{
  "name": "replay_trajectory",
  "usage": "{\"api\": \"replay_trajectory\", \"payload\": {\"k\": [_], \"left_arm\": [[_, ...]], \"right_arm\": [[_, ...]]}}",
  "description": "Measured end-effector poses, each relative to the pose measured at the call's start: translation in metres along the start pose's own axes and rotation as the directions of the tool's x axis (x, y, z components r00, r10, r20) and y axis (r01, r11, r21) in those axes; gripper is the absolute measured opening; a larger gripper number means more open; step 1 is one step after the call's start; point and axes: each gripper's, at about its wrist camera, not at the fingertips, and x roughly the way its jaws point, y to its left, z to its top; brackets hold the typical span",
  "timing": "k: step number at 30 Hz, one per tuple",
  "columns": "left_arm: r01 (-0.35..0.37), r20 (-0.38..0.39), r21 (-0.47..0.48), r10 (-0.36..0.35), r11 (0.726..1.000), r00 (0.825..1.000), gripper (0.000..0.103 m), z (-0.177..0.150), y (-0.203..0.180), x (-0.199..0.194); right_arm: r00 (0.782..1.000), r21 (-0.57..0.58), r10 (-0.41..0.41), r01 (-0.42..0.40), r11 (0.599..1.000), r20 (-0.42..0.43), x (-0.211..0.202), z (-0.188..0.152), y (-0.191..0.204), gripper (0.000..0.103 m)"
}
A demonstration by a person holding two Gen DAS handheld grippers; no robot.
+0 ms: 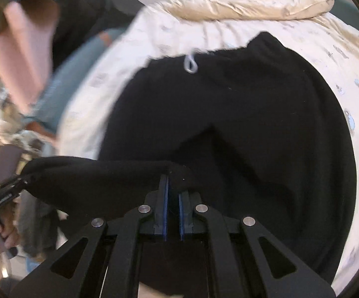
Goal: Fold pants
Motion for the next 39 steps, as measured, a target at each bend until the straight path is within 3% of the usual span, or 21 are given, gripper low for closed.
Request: {"api": "replay_trajectory", "payload": {"k": [3, 5, 6, 7, 8, 9, 10, 11, 13, 15, 17, 20, 24, 26, 27, 29, 30, 31, 33, 35, 39], "left_arm": [[-0.023, -0.087, -0.018, 0.022, 1.000, 0.996, 0.015, 0.001, 0.001, 0.031], [-0.040, -0.097, -0.039, 0.036, 0.998, 0.995, 0.042, -0.003, 0.005, 0.032], [-0.057, -0.077, -0.055, 0.053, 0.997, 0.996, 0.056, -0.008, 0.008, 0.024], [-0.075, -0.047, -0.071, 0.072, 0.995, 0.996, 0.063, -0.012, 0.010, 0.013], [-0.087, -0.006, -0.089, 0.087, 0.992, 0.996, 0.065, -0.018, 0.014, 0.001], [-0.103, 0.015, -0.096, 0.105, 0.990, 0.994, 0.066, -0.023, 0.015, -0.006], [-0.109, 0.031, -0.110, 0.113, 0.988, 0.993, 0.066, -0.031, 0.015, -0.015], [-0.083, 0.032, -0.121, 0.088, 0.989, 0.996, 0.066, -0.038, 0.015, -0.021], [0.003, 0.000, -0.144, -0.003, 0.990, 1.000, 0.066, -0.058, 0.011, -0.027], [0.063, -0.051, -0.163, -0.072, 0.985, 0.996, 0.066, -0.084, 0.007, -0.025], [0.093, -0.118, -0.163, -0.113, 0.982, 0.987, 0.066, -0.112, 0.004, -0.017], [0.124, -0.158, -0.131, -0.144, 0.984, 0.977, 0.066, -0.136, 0.003, -0.012], [0.170, -0.153, -0.045, -0.175, 0.984, 0.973, 0.064, -0.146, -0.007, -0.010], [0.183, -0.135, -0.014, -0.183, 0.983, 0.974, 0.059, -0.148, -0.013, -0.006], [0.190, -0.139, -0.011, -0.189, 0.982, 0.972, 0.052, -0.146, -0.015, -0.001], [0.202, -0.150, -0.016, -0.202, 0.979, 0.968, 0.043, -0.144, -0.018, 0.007], [0.220, -0.157, -0.025, -0.221, 0.975, 0.962, 0.023, -0.144, -0.018, 0.010], [0.225, -0.169, -0.024, -0.226, 0.974, 0.960, 0.013, -0.143, -0.019, 0.012], [0.215, -0.167, -0.002, -0.213, 0.977, 0.963, 0.010, -0.143, -0.019, 0.009], [0.229, -0.145, 0.036, -0.221, 0.973, 0.964, 0.009, -0.141, -0.019, -0.007], [0.298, -0.175, 0.039, -0.287, 0.954, 0.942, 0.008, -0.131, -0.007, -0.028]], "right_arm": [[0.996, -0.033, -0.065, 0.063, 0.997, -0.058, 0.032, 0.005, 0.000, 0.011], [0.990, -0.054, -0.093, 0.087, 0.995, -0.110, 0.045, 0.004, -0.003, 0.015], [0.981, -0.081, -0.141, 0.131, 0.988, -0.131, 0.046, 0.002, -0.007, 0.022], [0.972, -0.103, -0.187, 0.173, 0.979, -0.140, 0.047, 0.002, -0.009, 0.029], [0.969, -0.122, -0.207, 0.192, 0.974, -0.133, 0.042, -0.003, -0.012, 0.033], [0.970, -0.134, -0.209, 0.193, 0.972, -0.123, 0.037, -0.006, -0.012, 0.054], [0.969, -0.138, -0.223, 0.208, 0.968, -0.110, 0.031, -0.009, -0.014, 0.067], [0.968, -0.128, -0.237, 0.225, 0.966, -0.085, 0.022, -0.014, -0.017, 0.067], [0.986, -0.078, -0.162, 0.159, 0.984, -0.033, -0.003, -0.024, -0.017, 0.067], [0.999, -0.014, -0.001, 0.001, 1.000, -0.050, -0.020, -0.044, -0.012, 0.067], [0.990, 0.052, 0.121, -0.117, 0.992, -0.075, -0.031, -0.078, -0.006, 0.067], [0.971, 0.154, 0.203, -0.182, 0.971, -0.129, -0.033, -0.124, -0.009, 0.067], [0.959, 0.152, 0.207, -0.179, 0.972, -0.195, -0.013, -0.162, -0.012, 0.067], [0.943, 0.192, 0.254, -0.215, 0.958, -0.213, 0.000, -0.174, -0.015, 0.064], [0.939, 0.207, 0.270, -0.227, 0.952, -0.212, 0.006, -0.176, -0.016, 0.060], [0.955, 0.169, 0.248, -0.221, 0.960, -0.160, 0.012, -0.173, -0.014, 0.045], [0.961, 0.154, 0.240, -0.218, 0.964, -0.140, 0.013, -0.169, -0.012, 0.033], [0.961, 0.155, 0.250, -0.231, 0.961, -0.118, 0.012, -0.167, -0.012, 0.024], [0.960, 0.153, 0.267, -0.252, 0.955, -0.084, 0.008, -0.164, -0.010, 0.013], [0.961, 0.108, 0.264, -0.256, 0.961, -0.077, -0.004, -0.165, -0.003, 0.010], [0.960, 0.042, 0.272, -0.269, 0.962, -0.063, -0.029, -0.160, -0.001, 0.007]]}}
